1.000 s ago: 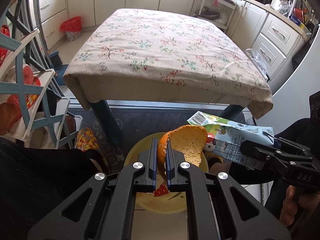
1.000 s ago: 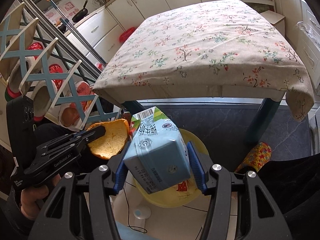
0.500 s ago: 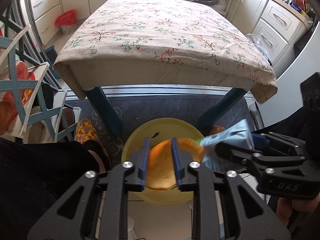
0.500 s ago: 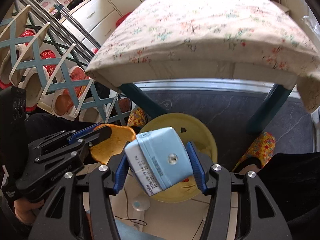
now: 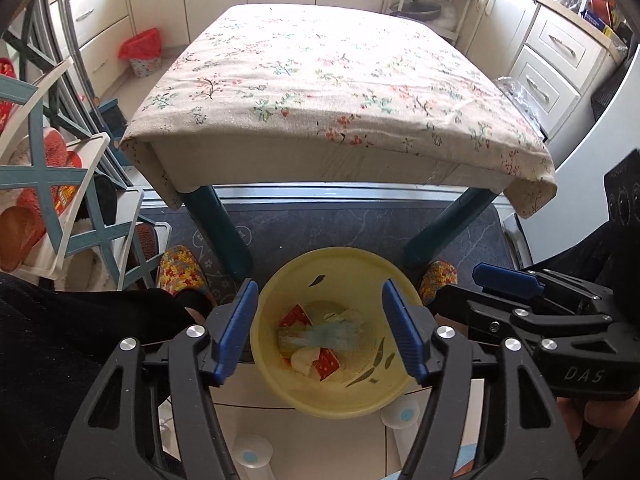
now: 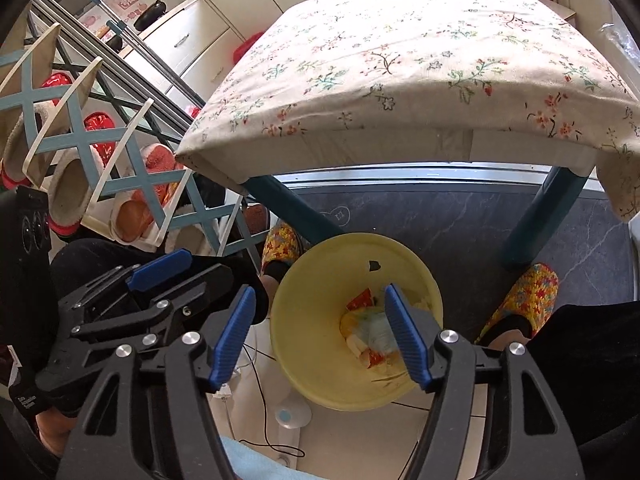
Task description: Collect trash
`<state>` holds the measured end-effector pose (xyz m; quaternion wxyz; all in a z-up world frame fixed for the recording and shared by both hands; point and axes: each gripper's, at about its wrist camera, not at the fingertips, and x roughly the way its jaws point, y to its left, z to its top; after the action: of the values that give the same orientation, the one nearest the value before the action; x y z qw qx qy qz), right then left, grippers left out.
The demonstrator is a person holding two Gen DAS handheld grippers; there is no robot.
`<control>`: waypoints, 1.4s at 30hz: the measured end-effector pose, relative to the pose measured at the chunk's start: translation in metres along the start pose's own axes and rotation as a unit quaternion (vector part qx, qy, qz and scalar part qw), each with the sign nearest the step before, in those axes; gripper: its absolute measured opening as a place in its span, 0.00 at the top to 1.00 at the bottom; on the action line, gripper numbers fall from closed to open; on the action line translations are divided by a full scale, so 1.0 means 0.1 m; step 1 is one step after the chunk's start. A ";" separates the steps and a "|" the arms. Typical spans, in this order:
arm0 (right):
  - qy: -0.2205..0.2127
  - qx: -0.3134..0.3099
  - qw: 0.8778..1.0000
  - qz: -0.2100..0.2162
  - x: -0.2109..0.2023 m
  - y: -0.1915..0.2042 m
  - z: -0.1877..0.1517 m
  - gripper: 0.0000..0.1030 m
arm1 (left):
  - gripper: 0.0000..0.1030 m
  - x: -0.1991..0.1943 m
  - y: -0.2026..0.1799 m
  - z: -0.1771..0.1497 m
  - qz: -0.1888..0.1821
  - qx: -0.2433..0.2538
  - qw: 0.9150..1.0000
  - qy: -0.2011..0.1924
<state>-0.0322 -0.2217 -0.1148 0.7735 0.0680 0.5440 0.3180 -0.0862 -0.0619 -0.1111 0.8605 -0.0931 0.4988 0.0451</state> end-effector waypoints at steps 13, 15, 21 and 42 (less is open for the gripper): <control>-0.189 -0.048 0.975 -0.103 -0.98 0.22 0.01 0.12 | 0.15 -0.85 -0.12 0.16 0.006 0.005 0.992 -0.125; -0.206 -0.046 0.971 -0.111 -1.10 0.25 0.00 0.10 | 0.12 -0.97 -0.15 0.14 0.006 0.006 0.991 -0.134; -0.233 -0.055 0.960 -0.144 -1.43 0.40 -0.09 0.07 | 0.08 -1.35 -0.26 0.07 0.018 0.017 0.987 -0.160; -0.295 -0.054 0.937 -0.178 -2.10 0.85 -0.65 0.07 | 0.08 -2.19 -0.36 -0.29 0.075 0.017 0.974 -0.213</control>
<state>-0.1688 -0.2897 0.0652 0.9457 0.0191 0.2763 0.1701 -0.2135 -0.1000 0.0687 0.9426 -0.0288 0.3105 0.1196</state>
